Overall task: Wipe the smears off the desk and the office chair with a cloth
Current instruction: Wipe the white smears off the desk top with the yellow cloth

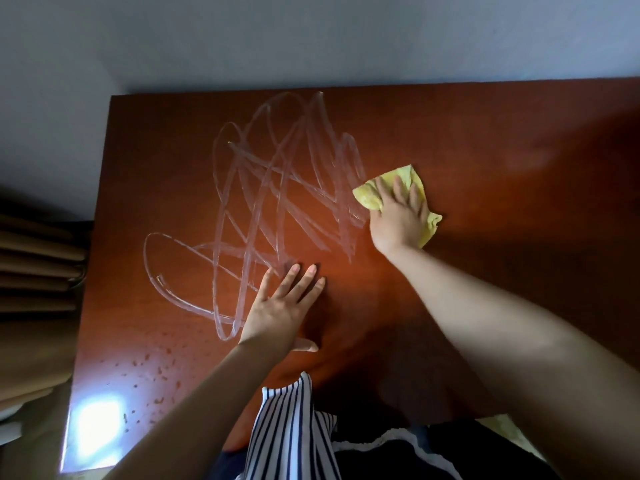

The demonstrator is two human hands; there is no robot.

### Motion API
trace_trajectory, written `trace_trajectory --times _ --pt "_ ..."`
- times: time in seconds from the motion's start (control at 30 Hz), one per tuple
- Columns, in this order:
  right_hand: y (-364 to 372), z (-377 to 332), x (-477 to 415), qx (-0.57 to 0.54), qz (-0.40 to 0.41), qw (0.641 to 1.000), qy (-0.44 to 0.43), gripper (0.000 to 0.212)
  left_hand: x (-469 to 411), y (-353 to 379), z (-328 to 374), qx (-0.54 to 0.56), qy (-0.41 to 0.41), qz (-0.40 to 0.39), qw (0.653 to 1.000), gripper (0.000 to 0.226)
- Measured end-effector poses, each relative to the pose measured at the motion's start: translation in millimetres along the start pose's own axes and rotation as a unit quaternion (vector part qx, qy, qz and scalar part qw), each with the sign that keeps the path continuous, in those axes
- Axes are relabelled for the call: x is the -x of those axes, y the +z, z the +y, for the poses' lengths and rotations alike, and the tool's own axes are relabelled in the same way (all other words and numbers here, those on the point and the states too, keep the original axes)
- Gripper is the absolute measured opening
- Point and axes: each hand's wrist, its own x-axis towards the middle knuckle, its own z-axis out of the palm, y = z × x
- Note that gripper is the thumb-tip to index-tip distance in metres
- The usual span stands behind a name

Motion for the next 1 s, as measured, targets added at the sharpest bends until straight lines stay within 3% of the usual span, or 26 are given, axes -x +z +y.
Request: trace_trajectory --times 0.33,0.43,0.53,0.67,0.73,1.0 --pt "32 21 93 0.025 0.046 0.96 -0.274 0.072 1 0 -2 0.005 0.002 0.004 1.0 0.11" --pt "28 47 106 0.066 0.018 0.917 -0.394 0.063 2 1 -3 0.019 0.001 0.013 1.0 0.111" --pt "16 81 104 0.131 -0.025 0.847 -0.514 0.06 2 2 -3 0.023 0.003 0.018 1.0 0.111" --pt "-5 105 82 0.179 -0.021 0.786 -0.592 0.063 1 3 -4 0.024 0.003 0.02 1.0 0.112" --pt "-15 105 66 0.189 -0.022 0.793 -0.578 0.073 1 3 -4 0.027 0.004 0.022 0.999 0.112" --pt "-26 82 1 0.161 -0.046 0.909 -0.383 0.078 2 2 -4 0.046 0.002 0.021 0.999 0.11"
